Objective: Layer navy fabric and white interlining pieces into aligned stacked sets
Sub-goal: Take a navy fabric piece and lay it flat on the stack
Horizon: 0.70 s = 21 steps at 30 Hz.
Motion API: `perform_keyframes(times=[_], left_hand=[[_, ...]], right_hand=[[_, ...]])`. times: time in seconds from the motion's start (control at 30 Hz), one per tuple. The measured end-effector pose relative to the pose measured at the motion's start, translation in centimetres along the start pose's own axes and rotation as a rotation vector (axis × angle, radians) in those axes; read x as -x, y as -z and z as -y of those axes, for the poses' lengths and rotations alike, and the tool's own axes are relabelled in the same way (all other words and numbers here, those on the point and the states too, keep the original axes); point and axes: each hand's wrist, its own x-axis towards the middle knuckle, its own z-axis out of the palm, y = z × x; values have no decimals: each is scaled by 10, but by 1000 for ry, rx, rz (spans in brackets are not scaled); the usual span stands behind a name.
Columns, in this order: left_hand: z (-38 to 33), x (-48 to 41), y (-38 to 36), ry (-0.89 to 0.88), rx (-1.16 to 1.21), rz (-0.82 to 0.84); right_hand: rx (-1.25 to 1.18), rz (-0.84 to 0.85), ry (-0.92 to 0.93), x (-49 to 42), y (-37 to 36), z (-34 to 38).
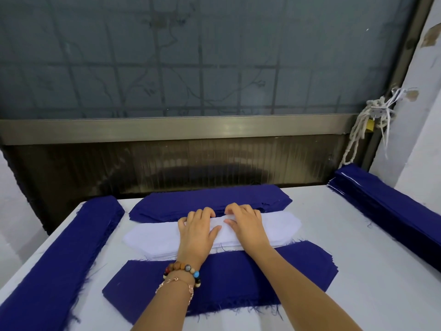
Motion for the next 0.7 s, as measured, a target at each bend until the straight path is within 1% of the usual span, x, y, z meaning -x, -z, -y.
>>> perform_keyframes(times=[0.1,0.2,0.33,0.4,0.53,0.7], left_hand=[[-1,-1,-1,-2,-44,1],[-1,-1,0,15,-72,7],[1,0,0,57,-87,51],[3,-2,3,86,-82,90],[22,-9,21,93,-177,209],[66,-11,52,100,-293,334]], right_hand=[[17,8,-6,2,0,0],[101,-2,-3,2,-1,-1],[200,38,-40,1,-1,-1],[230,83,-77,0,1,-3],[315,214,-48,-4,20,-13],[532,307,-98,-4,58,-44]])
